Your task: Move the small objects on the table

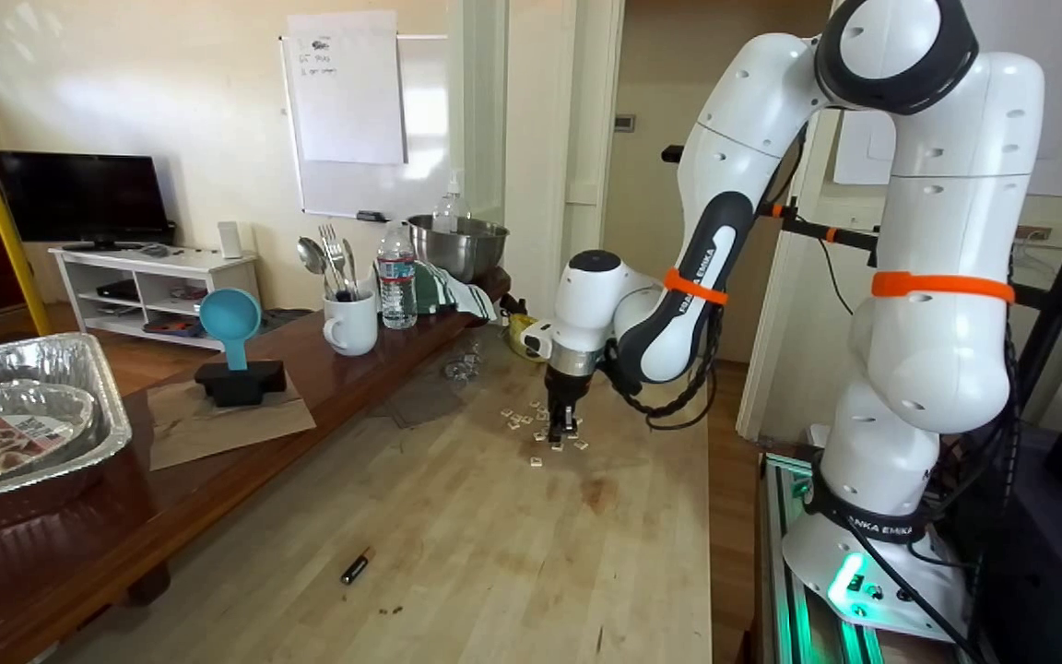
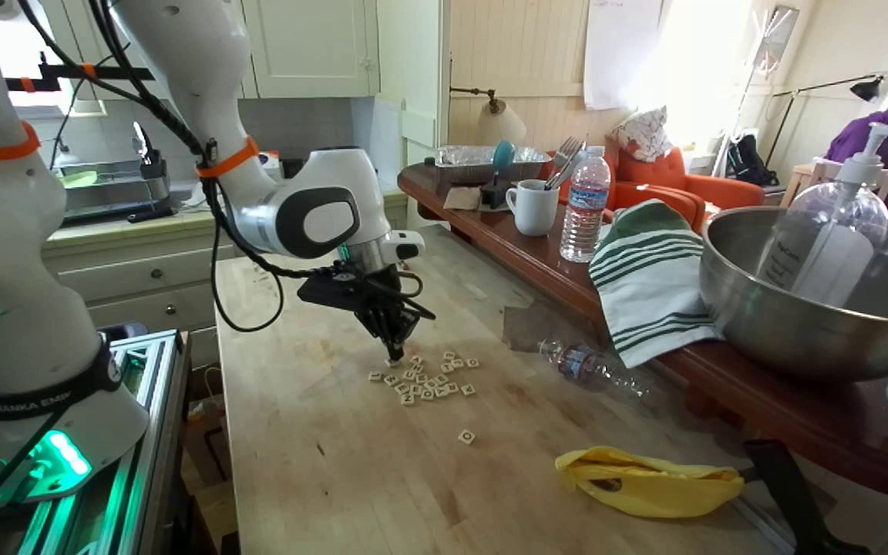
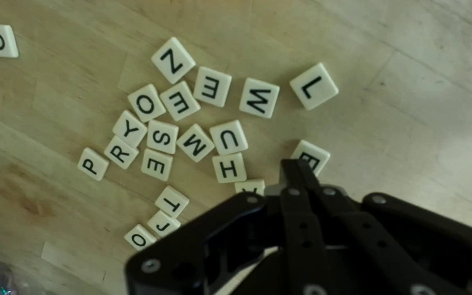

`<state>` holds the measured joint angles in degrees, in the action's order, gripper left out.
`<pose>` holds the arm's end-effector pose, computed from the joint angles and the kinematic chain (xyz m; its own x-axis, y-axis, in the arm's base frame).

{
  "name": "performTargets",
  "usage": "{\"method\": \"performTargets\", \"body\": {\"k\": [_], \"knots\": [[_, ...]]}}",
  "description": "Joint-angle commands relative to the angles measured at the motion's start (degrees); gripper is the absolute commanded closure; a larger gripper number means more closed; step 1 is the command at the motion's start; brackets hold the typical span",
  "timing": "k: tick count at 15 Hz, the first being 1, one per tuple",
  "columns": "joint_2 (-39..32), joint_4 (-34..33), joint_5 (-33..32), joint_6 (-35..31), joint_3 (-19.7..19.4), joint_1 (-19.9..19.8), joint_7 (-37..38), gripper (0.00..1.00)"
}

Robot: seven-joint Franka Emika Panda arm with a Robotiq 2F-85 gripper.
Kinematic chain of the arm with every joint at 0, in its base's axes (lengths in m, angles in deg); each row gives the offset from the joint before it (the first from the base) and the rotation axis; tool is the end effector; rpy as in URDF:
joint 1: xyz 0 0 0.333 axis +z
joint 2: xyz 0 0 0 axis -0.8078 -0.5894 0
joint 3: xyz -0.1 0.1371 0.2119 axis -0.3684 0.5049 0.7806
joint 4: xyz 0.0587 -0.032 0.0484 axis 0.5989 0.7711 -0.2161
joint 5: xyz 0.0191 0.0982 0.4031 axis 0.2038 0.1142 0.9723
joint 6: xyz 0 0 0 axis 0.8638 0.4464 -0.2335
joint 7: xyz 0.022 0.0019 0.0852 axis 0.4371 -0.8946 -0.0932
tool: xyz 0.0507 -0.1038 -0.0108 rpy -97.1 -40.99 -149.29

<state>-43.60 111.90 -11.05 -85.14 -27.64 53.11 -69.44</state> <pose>0.4257 -0.0253 0.1433 0.8299 0.5522 0.0797 0.5240 -0.8205 0.2284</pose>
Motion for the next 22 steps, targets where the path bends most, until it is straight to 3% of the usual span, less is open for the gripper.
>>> {"method": "performTargets", "body": {"k": [1,4,9,16,19,22], "knots": [[-2.71,-0.59,-3.23,-3.45,-1.21,-0.04,1.17,1.0],[-3.48,-0.43,-1.92,-4.16,-1.07,-0.04,0.88,1.0],[-4.13,-0.44,7.03,-2.4,0.64,-0.23,3.24,1.0],[-3.34,-1.5,32.55,2.8,6.47,-1.2,2.67,1.0],[-3.44,-3.17,39.32,6.56,7.2,-1.35,3.86,1.0],[-3.7,-4.33,40.46,9.31,6.02,-1.08,7.51,1.0]]}}
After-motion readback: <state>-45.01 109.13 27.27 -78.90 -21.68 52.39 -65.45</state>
